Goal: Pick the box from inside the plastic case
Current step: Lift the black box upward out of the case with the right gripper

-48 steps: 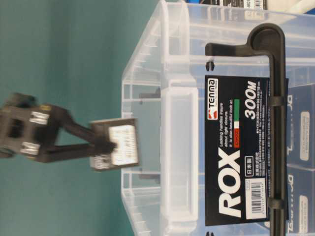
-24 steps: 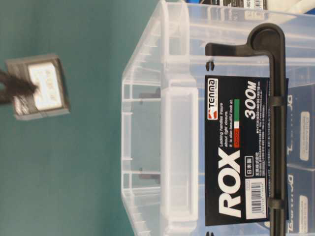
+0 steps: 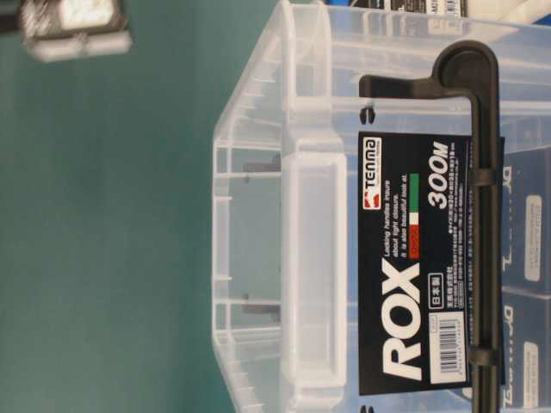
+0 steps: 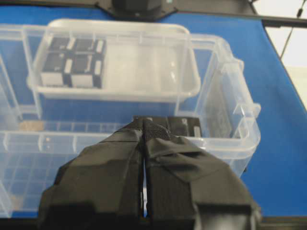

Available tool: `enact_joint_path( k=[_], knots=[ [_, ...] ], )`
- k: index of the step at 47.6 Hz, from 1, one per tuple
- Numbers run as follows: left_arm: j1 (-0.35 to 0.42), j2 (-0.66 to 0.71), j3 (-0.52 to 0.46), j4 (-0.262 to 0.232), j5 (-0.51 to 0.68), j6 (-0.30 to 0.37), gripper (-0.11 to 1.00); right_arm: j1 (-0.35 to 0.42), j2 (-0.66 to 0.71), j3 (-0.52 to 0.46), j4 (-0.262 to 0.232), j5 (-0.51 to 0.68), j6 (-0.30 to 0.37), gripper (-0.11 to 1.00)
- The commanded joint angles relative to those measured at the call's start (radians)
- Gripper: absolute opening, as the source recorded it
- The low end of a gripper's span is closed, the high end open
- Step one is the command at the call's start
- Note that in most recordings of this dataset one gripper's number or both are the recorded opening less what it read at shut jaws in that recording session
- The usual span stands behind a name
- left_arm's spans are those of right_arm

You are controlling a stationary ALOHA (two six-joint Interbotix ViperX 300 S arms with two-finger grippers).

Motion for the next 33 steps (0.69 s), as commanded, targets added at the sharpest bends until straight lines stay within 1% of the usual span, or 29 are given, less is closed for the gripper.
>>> enact_joint_path(
  k=[1,10,16,23,33],
  knots=[
    [-0.002,0.005,-0.026,0.003,0.0,-0.002,-0.02,0.009,-0.054,0.08,0.006,-0.064,-0.002,0.59],
    [0.002,0.005,-0.028,0.003,0.002,-0.002,-0.02,0.023,-0.126,0.276,0.006,-0.212,-0.005,0.59],
    [0.003,0.005,-0.028,0.003,0.0,-0.002,-0.02,0.037,-0.138,0.371,0.006,-0.305,-0.003,0.59],
    [0.003,0.005,-0.028,0.003,0.0,-0.002,-0.02,0.069,-0.126,0.465,0.006,-0.425,-0.006,0.59],
    [0.002,0.005,-0.028,0.003,0.0,-0.002,-0.02,0.094,-0.092,0.545,0.006,-0.571,-0.003,0.59]
  ],
)
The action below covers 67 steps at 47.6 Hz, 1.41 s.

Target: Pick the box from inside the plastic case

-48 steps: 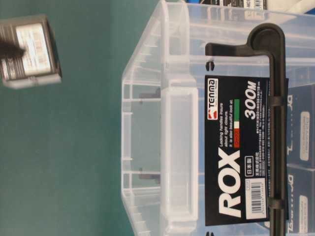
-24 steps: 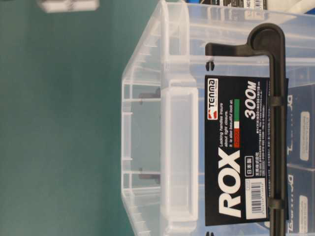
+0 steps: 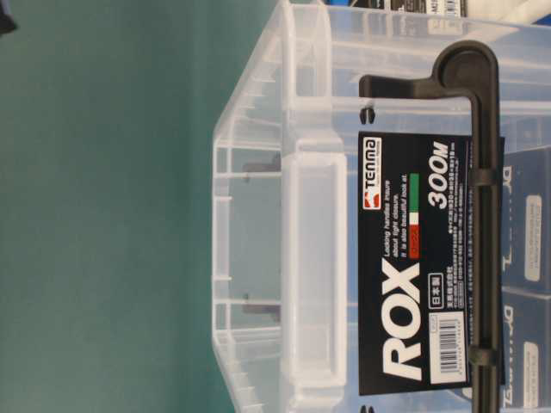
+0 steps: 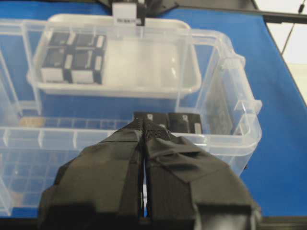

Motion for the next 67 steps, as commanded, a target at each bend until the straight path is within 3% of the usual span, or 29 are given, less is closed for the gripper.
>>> enact_joint_path(
  k=[1,17,34,49,67],
  knots=[
    [0.002,0.005,-0.028,0.003,-0.005,-0.002,-0.02,0.011,0.02,0.021,0.003,-0.063,0.0,0.59],
    [0.002,0.005,-0.028,0.003,-0.006,-0.002,-0.02,0.026,0.144,0.063,0.002,-0.221,-0.008,0.59],
    [0.002,0.005,-0.028,0.003,-0.005,-0.002,-0.02,0.023,0.244,0.083,-0.003,-0.301,-0.044,0.59],
    [0.002,0.005,-0.028,0.003,-0.006,-0.002,-0.02,0.002,0.252,0.112,-0.003,-0.391,-0.034,0.59],
    [0.002,0.005,-0.028,0.003,-0.006,-0.003,-0.02,-0.015,0.252,0.112,-0.003,-0.396,0.002,0.59]
  ],
)
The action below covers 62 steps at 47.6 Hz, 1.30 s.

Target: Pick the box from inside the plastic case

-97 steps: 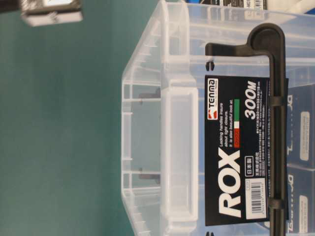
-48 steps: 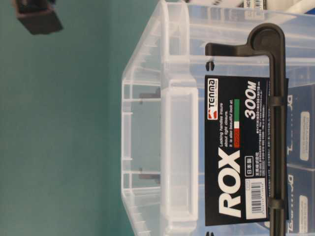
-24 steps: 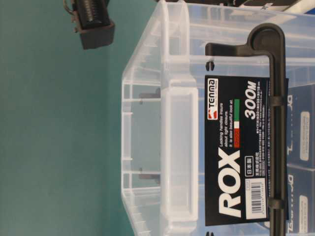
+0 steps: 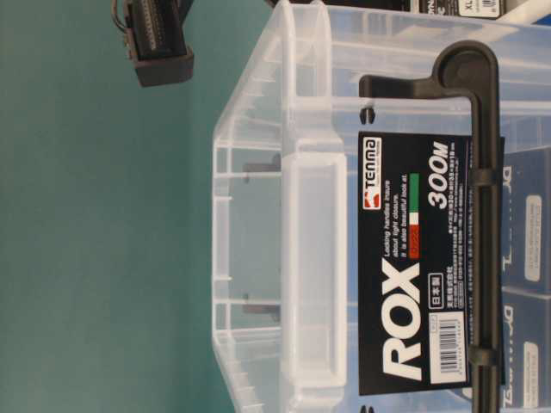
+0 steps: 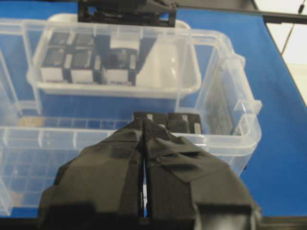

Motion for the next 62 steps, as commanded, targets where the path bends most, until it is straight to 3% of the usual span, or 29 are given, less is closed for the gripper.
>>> enact_joint_path(
  k=[1,8,13,16,31,50,62],
  knots=[
    [0.002,0.005,-0.028,0.003,-0.006,0.0,-0.02,-0.002,0.002,-0.003,-0.002,-0.009,0.011,0.59],
    [0.002,0.005,-0.028,0.003,-0.006,0.0,-0.02,0.0,0.002,-0.006,-0.002,-0.009,0.025,0.63],
    [0.002,0.005,-0.028,0.003,-0.005,0.0,-0.02,0.0,0.002,-0.006,-0.002,-0.014,0.023,0.88],
    [0.0,0.005,-0.028,0.003,-0.005,0.0,-0.02,0.0,0.0,-0.006,-0.002,-0.017,0.023,0.96],
    [-0.002,0.005,-0.028,0.003,-0.005,0.0,-0.02,0.0,-0.087,-0.04,-0.002,0.003,0.025,0.94],
    [0.0,0.005,-0.028,0.003,-0.006,0.002,-0.02,-0.028,-0.408,-0.064,-0.002,0.02,0.025,0.94],
    [0.0,0.005,-0.028,0.003,-0.005,0.002,-0.02,-0.034,-0.6,-0.003,-0.002,0.011,0.025,0.94]
  ],
)
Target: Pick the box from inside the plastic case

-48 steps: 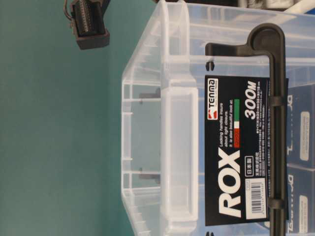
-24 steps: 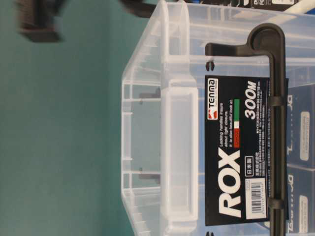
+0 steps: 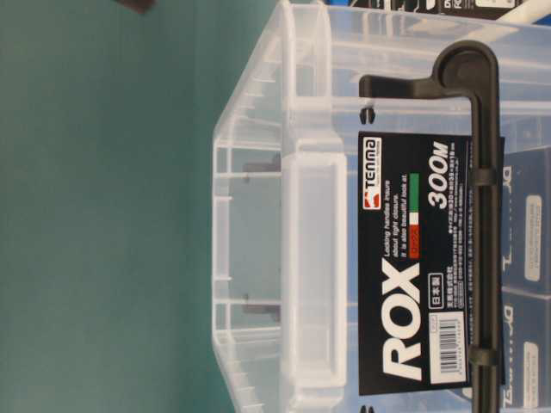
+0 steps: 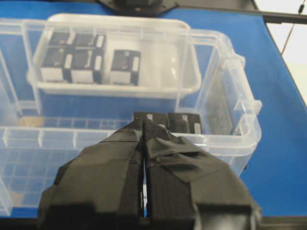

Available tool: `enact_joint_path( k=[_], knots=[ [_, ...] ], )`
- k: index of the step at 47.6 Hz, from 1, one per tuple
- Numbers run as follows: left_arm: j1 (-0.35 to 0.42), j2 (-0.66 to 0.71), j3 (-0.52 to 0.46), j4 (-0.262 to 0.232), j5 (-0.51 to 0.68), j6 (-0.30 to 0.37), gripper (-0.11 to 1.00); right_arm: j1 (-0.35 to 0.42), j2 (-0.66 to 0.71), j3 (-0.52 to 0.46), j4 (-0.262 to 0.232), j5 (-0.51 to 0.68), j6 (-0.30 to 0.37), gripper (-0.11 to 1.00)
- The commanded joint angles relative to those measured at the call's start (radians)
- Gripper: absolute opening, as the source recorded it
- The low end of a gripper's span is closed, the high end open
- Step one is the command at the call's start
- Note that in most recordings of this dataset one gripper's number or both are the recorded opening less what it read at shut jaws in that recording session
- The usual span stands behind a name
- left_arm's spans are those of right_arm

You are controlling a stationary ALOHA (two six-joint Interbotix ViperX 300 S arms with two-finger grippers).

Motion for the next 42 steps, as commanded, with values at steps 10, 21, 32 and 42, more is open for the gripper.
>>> enact_joint_path(
  k=[10,21,32,42],
  knots=[
    [0.0,0.005,-0.028,0.002,-0.003,0.002,-0.02,0.0,-0.212,0.054,-0.002,-0.015,0.0,0.94],
    [0.0,0.005,-0.028,0.002,-0.003,0.002,-0.02,-0.002,-0.393,0.112,-0.002,-0.008,0.002,0.94],
    [0.0,0.006,-0.028,0.002,-0.003,0.002,-0.02,-0.002,-0.518,0.147,-0.002,-0.002,0.003,0.94],
    [0.0,0.008,-0.028,0.002,-0.003,0.002,-0.02,-0.002,-0.589,0.169,-0.002,0.035,0.003,0.94]
  ],
)
